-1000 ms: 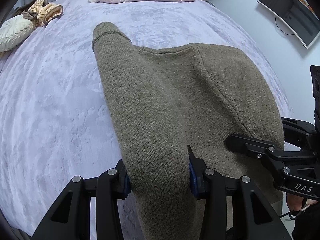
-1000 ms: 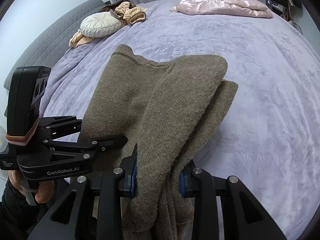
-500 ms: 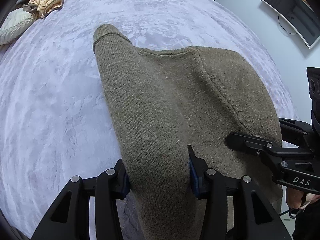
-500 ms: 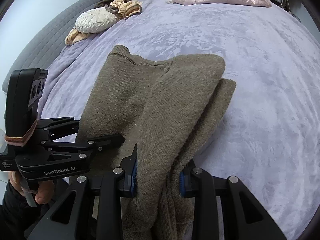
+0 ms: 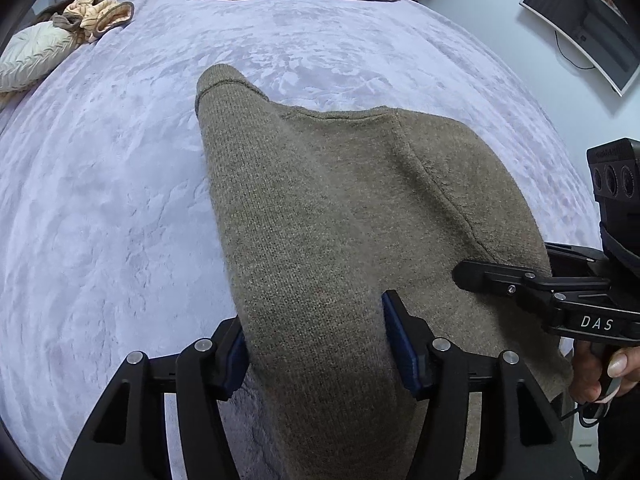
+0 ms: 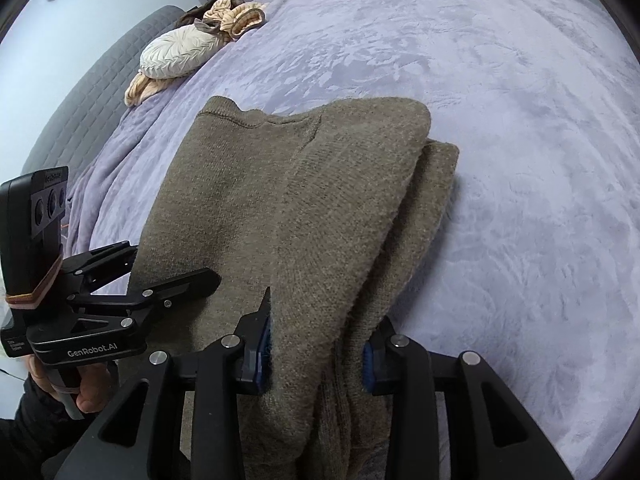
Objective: Fold small clothes
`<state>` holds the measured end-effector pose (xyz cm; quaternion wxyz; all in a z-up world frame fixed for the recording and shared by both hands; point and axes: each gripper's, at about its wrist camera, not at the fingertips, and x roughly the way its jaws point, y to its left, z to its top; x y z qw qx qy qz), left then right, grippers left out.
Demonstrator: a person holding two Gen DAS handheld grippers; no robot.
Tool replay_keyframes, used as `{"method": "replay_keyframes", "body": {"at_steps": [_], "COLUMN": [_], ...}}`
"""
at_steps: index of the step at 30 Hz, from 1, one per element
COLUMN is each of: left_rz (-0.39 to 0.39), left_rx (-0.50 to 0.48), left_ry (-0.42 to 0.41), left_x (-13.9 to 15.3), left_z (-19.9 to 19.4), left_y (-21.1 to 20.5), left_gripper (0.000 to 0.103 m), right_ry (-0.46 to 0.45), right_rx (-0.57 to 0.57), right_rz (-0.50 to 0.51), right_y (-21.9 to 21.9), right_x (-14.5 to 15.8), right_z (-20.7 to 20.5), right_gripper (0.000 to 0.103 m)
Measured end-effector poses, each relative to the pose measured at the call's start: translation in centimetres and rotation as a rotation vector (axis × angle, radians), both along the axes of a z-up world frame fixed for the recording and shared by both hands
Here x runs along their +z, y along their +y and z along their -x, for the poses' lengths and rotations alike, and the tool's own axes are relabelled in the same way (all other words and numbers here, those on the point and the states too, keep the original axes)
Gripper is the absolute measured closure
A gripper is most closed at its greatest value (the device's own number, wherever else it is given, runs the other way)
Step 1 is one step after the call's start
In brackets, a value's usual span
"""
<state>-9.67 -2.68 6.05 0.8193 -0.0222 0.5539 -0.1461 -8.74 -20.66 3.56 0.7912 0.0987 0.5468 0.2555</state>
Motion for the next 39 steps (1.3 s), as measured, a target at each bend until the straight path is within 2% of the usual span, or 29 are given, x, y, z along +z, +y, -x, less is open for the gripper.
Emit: {"method": "replay_keyframes", "body": {"at_steps": [3, 4, 5, 7, 9, 12, 15, 17, 19, 22, 24, 26, 29, 34, 37, 39], "left_rz": [-0.001, 0.006, 0.041, 0.074, 0.057, -0.037, -0.118, -0.137, -0.153, -0.148, -0.116, -0.120, -0.146, -0.142, -0.169, -0.193], "left_rx": [0.040, 0.056, 0.072, 0.117, 0.145, 0.164, 0.198, 0.224, 0.243, 0.249, 0.256, 0.251, 0.230, 0.189, 0.178, 0.167], "left_ry": [-0.008, -0.001, 0.019, 0.020, -0.044, -0.118, -0.142, -0.098, -0.051, 0.002, 0.023, 0.011, -0.021, -0.047, -0.049, -0.041], "left_x": [-0.5, -0.5, -0.4, 0.7, 2.6, 4.3, 4.3, 3.0, 1.5, -0.6, -1.1, -0.5, 1.4, 3.5, 3.2, 2.3], "left_z": [0.2, 0.1, 0.1, 0.5, 1.4, 1.6, -0.6, -2.7, -4.4, -5.7, -5.9, -5.5, -3.7, 0.5, 2.5, 3.0], "left_y": [0.8, 1.2, 1.8, 2.8, 3.5, 2.9, 2.6, 3.1, 3.4, 4.0, 4.4, 4.4, 3.7, 2.9, 2.1, 1.7], "left_gripper": [0.017, 0.013, 0.013, 0.013, 0.013, 0.013, 0.013, 0.013, 0.013, 0.012, 0.012, 0.012, 0.013, 0.013, 0.013, 0.012], "right_ry": [0.011, 0.016, 0.024, 0.040, 0.010, -0.125, -0.201, -0.192, -0.133, -0.025, 0.000, -0.003, -0.058, -0.160, -0.185, -0.183], "right_rx": [-0.015, -0.024, -0.036, -0.066, -0.114, -0.160, -0.105, -0.036, 0.006, -0.031, -0.038, -0.038, -0.010, 0.162, 0.232, 0.238], "right_rz": [-0.032, -0.043, -0.057, -0.082, -0.071, -0.071, -0.105, -0.133, -0.136, -0.104, -0.123, -0.133, -0.079, -0.059, -0.024, 0.022], "right_y": [-0.6, -0.8, -1.1, -1.7, -2.5, -3.3, -2.2, -0.5, 0.7, 0.6, 0.1, -0.1, 0.3, 1.4, 2.0, 2.2], "right_x": [-0.7, -1.0, -1.0, -0.8, 0.6, 4.0, 6.4, 6.7, 5.6, 2.6, 1.5, 1.5, 3.2, 6.7, 6.8, 5.6], "right_z": [0.0, 0.0, 0.0, 0.1, 0.5, 0.9, 0.0, -1.3, -2.8, -5.3, -5.7, -5.5, -3.6, 3.4, 7.0, 8.2], "right_gripper": [0.058, 0.051, 0.044, 0.042, 0.042, 0.042, 0.041, 0.041, 0.041, 0.041, 0.041, 0.041, 0.041, 0.038, 0.037, 0.037]}}
